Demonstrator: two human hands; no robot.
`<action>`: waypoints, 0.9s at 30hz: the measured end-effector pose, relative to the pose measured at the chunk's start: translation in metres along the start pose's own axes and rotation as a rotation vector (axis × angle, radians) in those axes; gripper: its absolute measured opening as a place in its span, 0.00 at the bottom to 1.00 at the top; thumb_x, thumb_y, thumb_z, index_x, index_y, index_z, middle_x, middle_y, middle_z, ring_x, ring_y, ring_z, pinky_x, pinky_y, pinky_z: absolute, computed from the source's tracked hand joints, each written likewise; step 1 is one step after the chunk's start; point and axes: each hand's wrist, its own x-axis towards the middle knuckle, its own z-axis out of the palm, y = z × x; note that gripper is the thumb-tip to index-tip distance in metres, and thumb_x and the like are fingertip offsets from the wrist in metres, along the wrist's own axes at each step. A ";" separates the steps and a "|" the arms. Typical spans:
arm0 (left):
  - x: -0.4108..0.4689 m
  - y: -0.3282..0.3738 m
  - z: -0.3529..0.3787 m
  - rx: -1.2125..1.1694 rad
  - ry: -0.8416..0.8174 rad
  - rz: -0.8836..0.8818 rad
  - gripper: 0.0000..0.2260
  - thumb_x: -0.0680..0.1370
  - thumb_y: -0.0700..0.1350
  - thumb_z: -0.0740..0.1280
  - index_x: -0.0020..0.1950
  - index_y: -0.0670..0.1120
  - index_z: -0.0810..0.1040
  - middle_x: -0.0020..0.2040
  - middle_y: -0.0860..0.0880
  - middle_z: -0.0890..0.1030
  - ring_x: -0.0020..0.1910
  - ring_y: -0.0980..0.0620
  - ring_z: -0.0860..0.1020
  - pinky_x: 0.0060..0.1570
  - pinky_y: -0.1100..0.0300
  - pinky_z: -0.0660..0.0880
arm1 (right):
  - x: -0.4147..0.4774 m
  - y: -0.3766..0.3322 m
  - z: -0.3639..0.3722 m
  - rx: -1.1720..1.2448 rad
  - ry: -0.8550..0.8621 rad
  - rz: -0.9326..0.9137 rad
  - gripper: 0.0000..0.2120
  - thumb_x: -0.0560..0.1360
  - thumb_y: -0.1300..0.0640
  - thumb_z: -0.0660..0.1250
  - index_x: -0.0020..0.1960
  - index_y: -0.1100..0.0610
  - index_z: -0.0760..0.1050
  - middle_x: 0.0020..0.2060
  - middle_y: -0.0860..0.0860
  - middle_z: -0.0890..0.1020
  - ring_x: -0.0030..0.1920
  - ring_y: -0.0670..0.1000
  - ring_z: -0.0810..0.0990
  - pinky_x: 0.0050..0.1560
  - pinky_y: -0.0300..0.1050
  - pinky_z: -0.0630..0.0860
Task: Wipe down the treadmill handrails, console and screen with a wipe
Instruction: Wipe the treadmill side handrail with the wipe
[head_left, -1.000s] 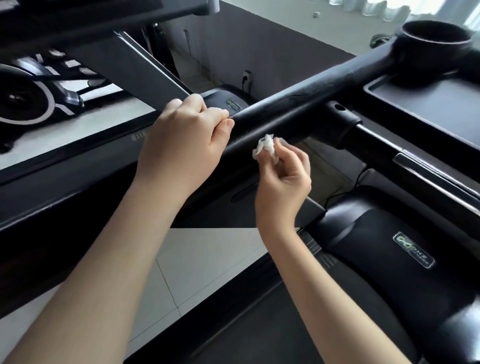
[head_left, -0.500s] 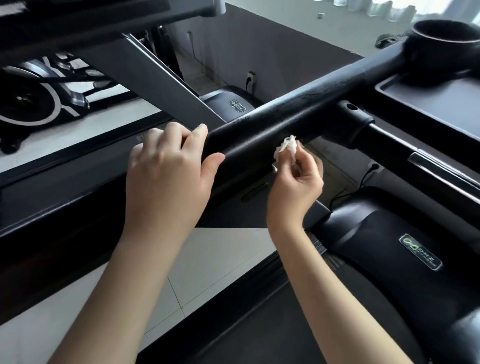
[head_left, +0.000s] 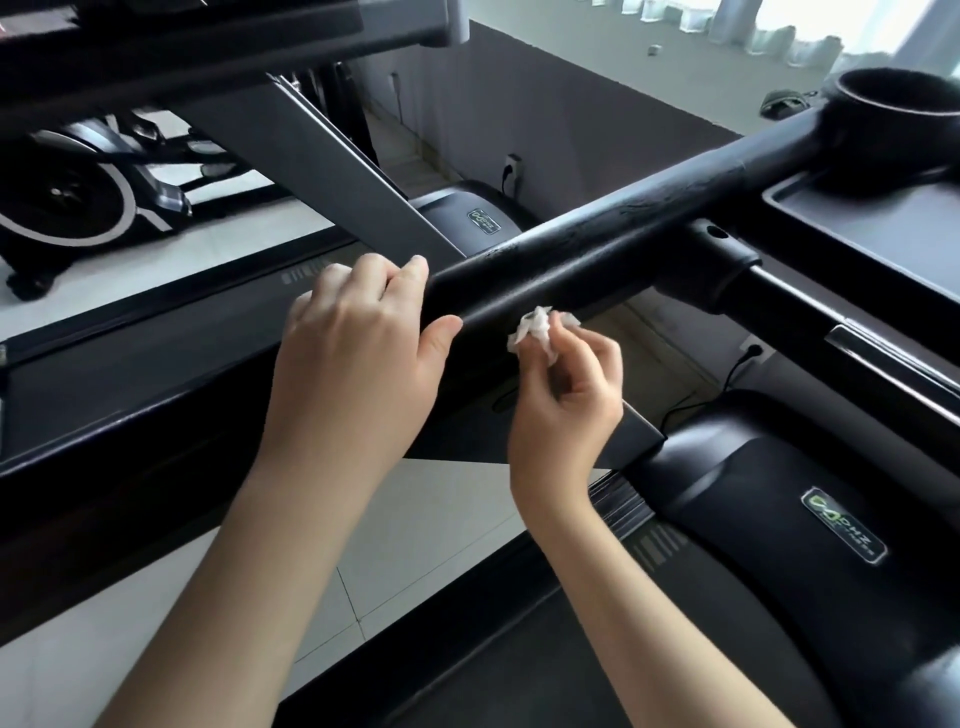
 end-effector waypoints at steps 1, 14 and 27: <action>-0.001 -0.002 -0.003 0.001 -0.019 -0.017 0.28 0.76 0.55 0.56 0.65 0.36 0.74 0.52 0.38 0.79 0.50 0.35 0.76 0.47 0.43 0.74 | 0.005 0.002 -0.001 -0.008 -0.005 -0.041 0.05 0.75 0.65 0.68 0.49 0.65 0.82 0.47 0.48 0.76 0.55 0.44 0.78 0.56 0.41 0.75; -0.029 -0.017 -0.012 0.149 0.000 -0.168 0.26 0.77 0.59 0.55 0.61 0.40 0.77 0.47 0.39 0.79 0.45 0.37 0.76 0.45 0.45 0.70 | 0.043 -0.014 -0.004 -0.044 0.126 -0.159 0.09 0.73 0.62 0.72 0.51 0.52 0.79 0.49 0.49 0.82 0.49 0.50 0.82 0.49 0.36 0.74; -0.029 -0.013 -0.010 0.105 0.025 -0.208 0.26 0.76 0.58 0.56 0.59 0.40 0.79 0.46 0.38 0.79 0.45 0.36 0.77 0.47 0.44 0.71 | 0.052 -0.039 0.000 -0.314 -0.141 -0.476 0.05 0.75 0.64 0.69 0.47 0.60 0.84 0.45 0.48 0.78 0.49 0.56 0.76 0.51 0.39 0.72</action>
